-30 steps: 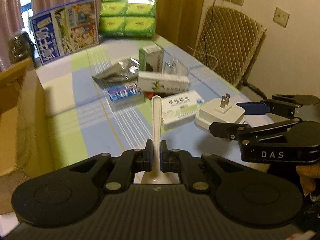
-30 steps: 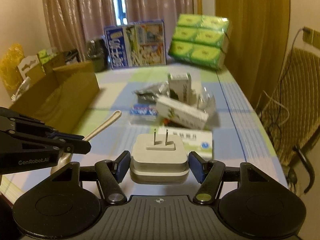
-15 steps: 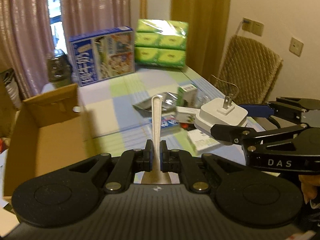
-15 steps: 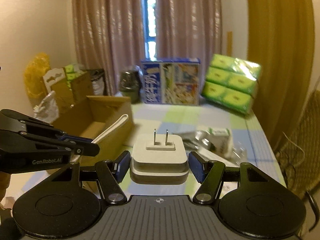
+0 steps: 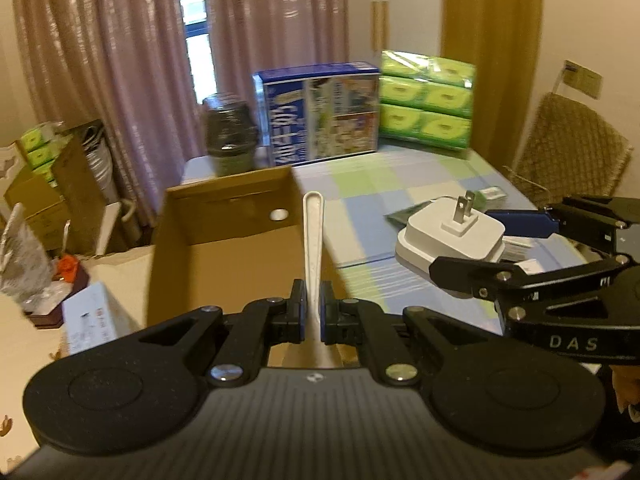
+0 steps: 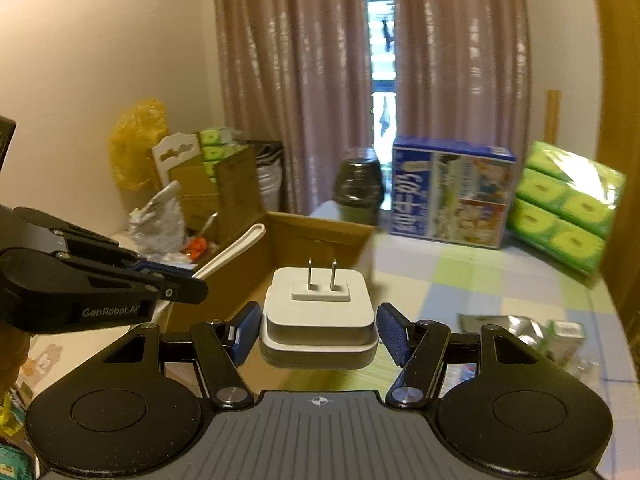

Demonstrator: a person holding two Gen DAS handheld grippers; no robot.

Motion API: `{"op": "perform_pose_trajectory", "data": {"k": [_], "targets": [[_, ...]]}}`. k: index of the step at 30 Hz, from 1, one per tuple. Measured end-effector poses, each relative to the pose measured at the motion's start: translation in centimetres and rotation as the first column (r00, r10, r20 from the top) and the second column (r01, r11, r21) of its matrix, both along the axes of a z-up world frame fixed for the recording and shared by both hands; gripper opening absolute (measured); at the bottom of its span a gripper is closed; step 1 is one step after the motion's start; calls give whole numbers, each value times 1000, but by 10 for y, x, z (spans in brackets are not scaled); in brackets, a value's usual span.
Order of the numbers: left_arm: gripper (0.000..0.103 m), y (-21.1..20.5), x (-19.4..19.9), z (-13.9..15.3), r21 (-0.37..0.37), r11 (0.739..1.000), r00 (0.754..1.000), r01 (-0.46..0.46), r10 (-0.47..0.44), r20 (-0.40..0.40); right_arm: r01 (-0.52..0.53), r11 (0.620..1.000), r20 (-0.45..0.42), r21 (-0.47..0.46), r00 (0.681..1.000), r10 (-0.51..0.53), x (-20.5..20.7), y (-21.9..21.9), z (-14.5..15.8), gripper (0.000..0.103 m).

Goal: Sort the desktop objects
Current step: 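Carry the spoon into the cardboard box and open the left tool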

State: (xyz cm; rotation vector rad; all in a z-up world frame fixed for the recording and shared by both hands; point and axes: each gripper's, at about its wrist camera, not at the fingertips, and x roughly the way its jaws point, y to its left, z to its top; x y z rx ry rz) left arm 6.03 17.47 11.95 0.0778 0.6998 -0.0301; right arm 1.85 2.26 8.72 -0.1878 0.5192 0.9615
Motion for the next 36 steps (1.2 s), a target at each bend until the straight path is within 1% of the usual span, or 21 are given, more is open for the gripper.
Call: {"op": "perform_pose_trajectory", "data": {"k": [5, 11, 20, 25, 36], "targets": [[4, 33, 16, -1, -7, 999, 999, -39, 38, -16, -29, 1000, -21, -13, 999, 28, 11, 34, -10, 61], [4, 54, 43, -10, -17, 998, 998, -55, 55, -37, -38, 999, -47, -36, 998, 37, 27, 59, -26, 61], [4, 69, 72, -35, -39, 997, 995, -67, 64, -75, -41, 996, -55, -82, 998, 37, 41, 76, -48, 61], [4, 78, 79, -47, -55, 996, 993, -75, 69, -93, -45, 994, -61, -95, 997, 40, 44, 79, -57, 61], [4, 86, 93, -62, -56, 995, 990, -85, 79, -116, -53, 993, -67, -108, 997, 46, 47, 87, -66, 61]]}}
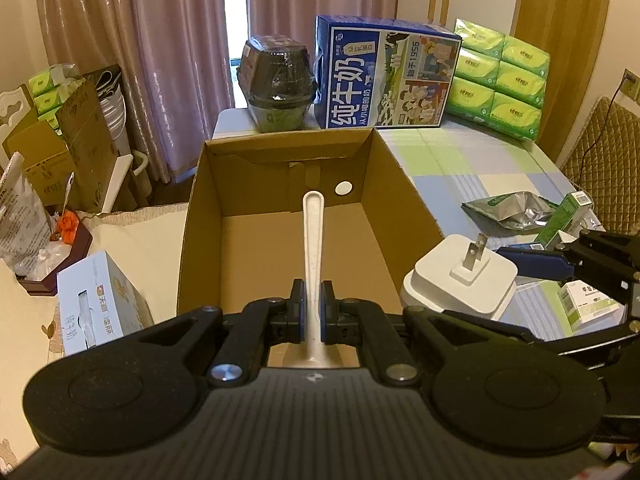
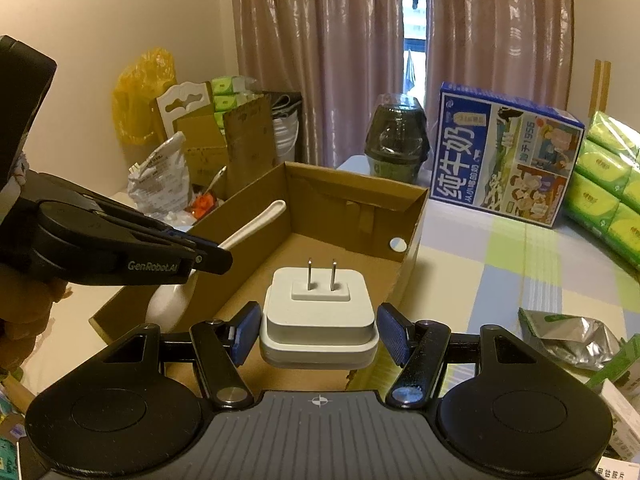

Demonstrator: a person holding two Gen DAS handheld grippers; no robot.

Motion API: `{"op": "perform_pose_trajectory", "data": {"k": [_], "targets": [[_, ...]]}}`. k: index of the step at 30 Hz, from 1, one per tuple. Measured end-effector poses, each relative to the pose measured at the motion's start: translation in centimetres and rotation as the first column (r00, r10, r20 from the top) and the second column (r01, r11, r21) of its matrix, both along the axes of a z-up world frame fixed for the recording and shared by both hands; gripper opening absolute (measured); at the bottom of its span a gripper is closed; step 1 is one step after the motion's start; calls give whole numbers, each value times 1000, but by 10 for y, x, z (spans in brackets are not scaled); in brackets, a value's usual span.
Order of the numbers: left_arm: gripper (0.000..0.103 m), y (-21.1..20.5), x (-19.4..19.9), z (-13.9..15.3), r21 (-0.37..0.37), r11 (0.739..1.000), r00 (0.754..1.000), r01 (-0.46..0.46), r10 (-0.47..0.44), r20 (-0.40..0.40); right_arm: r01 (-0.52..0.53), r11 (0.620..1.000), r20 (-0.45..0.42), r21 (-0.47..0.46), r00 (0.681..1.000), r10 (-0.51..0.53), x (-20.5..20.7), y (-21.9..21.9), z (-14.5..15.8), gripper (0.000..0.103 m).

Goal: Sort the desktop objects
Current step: 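Carry the spoon into the cardboard box and open the left tool, then lower the plug adapter into the cardboard box and open the right tool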

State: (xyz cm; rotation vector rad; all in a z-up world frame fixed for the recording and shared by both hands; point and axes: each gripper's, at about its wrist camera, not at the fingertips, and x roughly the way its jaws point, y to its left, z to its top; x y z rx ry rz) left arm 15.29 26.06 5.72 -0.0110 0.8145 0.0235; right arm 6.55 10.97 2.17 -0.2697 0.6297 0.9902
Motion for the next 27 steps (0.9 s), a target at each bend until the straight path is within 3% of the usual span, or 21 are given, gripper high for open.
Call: {"op": "perform_pose_trajectory", "data": {"k": [27], "targets": [[7, 15, 3, -14, 11, 999, 998, -47, 47, -28, -15, 1000, -16, -25, 1000, 15, -1, 13, -16, 61]]}}
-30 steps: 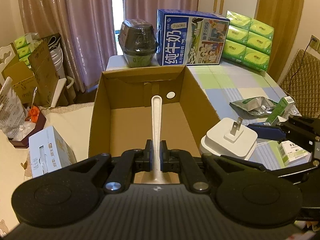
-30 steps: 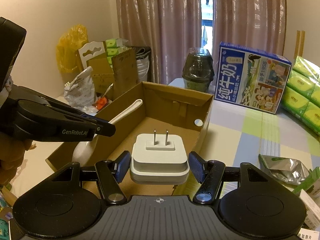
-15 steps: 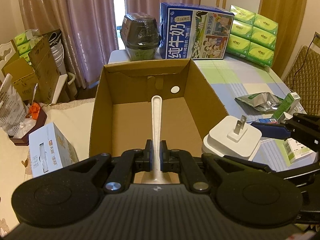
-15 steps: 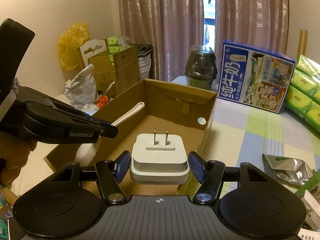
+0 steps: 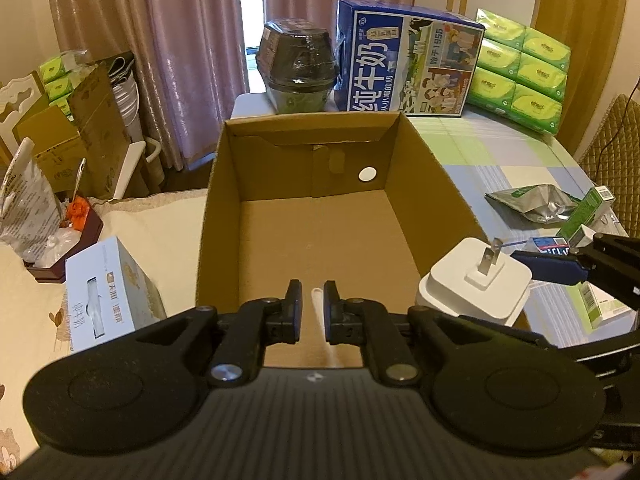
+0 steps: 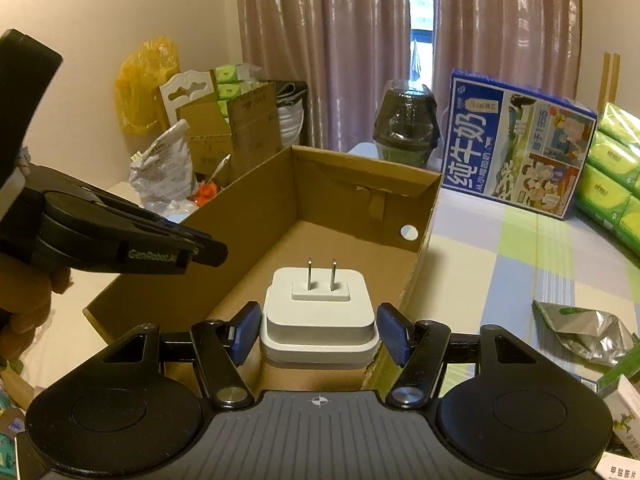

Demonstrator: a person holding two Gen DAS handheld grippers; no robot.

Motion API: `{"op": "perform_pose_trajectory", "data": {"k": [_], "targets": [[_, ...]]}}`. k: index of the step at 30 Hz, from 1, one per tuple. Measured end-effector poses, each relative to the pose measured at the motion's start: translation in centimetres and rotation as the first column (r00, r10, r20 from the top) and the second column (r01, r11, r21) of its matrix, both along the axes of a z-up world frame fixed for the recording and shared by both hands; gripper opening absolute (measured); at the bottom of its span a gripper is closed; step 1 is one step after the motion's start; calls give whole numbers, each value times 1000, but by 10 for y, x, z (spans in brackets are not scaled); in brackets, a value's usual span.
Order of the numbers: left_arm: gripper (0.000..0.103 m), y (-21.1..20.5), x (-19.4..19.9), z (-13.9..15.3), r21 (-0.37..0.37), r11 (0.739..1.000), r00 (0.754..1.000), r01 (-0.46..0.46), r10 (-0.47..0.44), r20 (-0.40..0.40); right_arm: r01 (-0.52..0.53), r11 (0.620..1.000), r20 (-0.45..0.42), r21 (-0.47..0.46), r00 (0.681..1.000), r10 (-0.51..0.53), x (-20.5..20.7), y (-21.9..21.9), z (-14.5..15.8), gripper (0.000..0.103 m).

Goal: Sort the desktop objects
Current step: 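Lower the plug adapter into the cardboard box and open the right tool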

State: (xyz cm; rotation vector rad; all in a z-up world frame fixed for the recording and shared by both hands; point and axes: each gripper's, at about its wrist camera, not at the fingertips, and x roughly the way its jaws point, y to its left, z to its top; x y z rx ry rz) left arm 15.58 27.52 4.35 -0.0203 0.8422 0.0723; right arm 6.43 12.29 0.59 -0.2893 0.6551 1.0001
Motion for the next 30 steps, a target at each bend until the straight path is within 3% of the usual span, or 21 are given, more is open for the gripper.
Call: {"op": "perform_pose_trajectory", "data": {"k": [10, 14, 30], "targets": [[8, 5, -9, 9, 4, 1000, 1000, -19, 19, 21, -17, 1000, -5, 8, 1000, 17, -2, 8, 1, 61], [14, 8, -13, 10, 3, 1000, 999, -30, 30, 24, -4, 1000, -1, 27, 1000, 4, 0, 6, 4, 78], [21, -5, -41, 28, -22, 998, 997, -55, 56, 50, 22, 998, 22, 59, 999, -23, -6, -36, 30, 83]]}}
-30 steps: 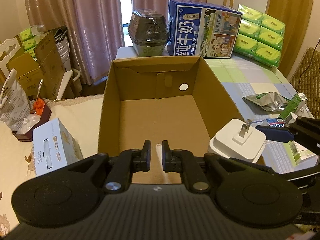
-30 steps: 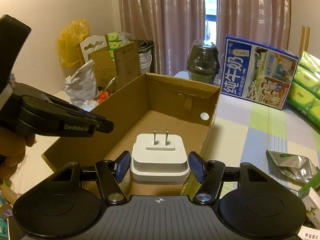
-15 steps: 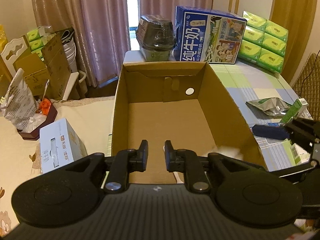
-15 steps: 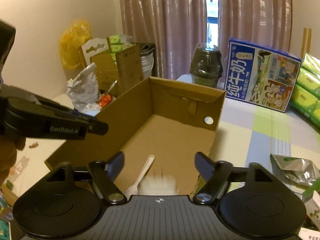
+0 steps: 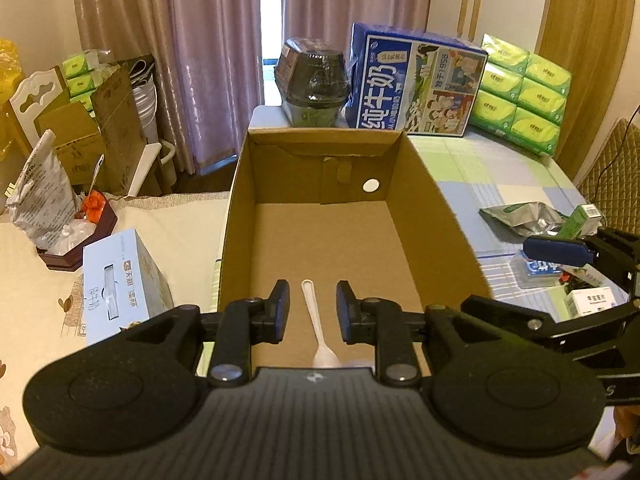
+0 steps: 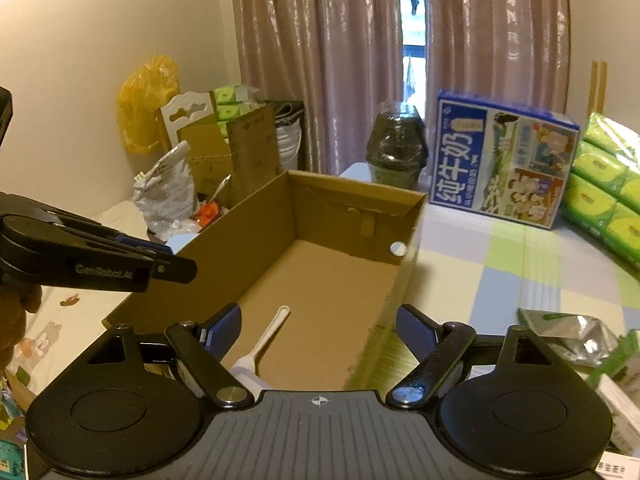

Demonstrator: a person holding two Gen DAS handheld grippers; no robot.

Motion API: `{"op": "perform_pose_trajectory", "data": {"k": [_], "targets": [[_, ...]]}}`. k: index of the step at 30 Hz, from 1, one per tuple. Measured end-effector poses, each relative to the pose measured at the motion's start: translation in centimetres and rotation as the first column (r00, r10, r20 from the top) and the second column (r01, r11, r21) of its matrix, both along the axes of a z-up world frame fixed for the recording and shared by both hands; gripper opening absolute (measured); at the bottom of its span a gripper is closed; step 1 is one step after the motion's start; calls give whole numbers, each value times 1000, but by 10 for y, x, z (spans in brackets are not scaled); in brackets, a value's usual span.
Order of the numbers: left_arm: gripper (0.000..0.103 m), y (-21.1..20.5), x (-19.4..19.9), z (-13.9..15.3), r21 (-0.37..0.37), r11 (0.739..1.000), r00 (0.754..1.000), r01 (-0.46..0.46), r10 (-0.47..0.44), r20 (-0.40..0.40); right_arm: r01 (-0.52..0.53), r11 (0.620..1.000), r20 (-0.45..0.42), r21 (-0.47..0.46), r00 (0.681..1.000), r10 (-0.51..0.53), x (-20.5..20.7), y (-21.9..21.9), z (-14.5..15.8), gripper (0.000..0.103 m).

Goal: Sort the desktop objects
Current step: 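Lower the plug adapter into the cardboard box and open the right tool, then move both tools back over the remaining boxes on the table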

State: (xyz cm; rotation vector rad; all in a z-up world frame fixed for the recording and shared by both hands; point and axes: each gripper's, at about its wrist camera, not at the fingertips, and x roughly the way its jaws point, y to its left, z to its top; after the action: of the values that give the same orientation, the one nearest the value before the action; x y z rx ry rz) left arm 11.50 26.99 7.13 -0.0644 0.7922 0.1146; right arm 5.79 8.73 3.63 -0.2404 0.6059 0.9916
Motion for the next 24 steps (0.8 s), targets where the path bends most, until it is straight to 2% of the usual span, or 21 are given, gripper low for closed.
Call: {"op": "perform_pose_trajectory", "data": {"k": [6, 12, 15, 17, 24], "targets": [[27, -20, -14, 18, -7, 1000, 999, 9, -9, 33, 38, 999, 6, 20, 999, -39, -1, -33, 14, 88], [37, -55, -27, 32, -15, 998, 996, 60, -59, 62, 77, 997, 19, 29, 997, -78, -4, -77, 25, 96], [47, -78, -33, 36, -24, 995, 992, 98, -96, 79, 101, 995, 24, 22, 995, -102, -5, -105, 25, 101], [70, -93, -38, 38, -32, 991, 988, 133, -130, 87, 110, 994, 30, 4, 993, -110, -5, -126, 21, 101], [87, -152, -44, 39, -45, 962, 959, 270, -265, 102, 199, 976, 30, -88, 980, -197, 7, -210, 0, 101]]}}
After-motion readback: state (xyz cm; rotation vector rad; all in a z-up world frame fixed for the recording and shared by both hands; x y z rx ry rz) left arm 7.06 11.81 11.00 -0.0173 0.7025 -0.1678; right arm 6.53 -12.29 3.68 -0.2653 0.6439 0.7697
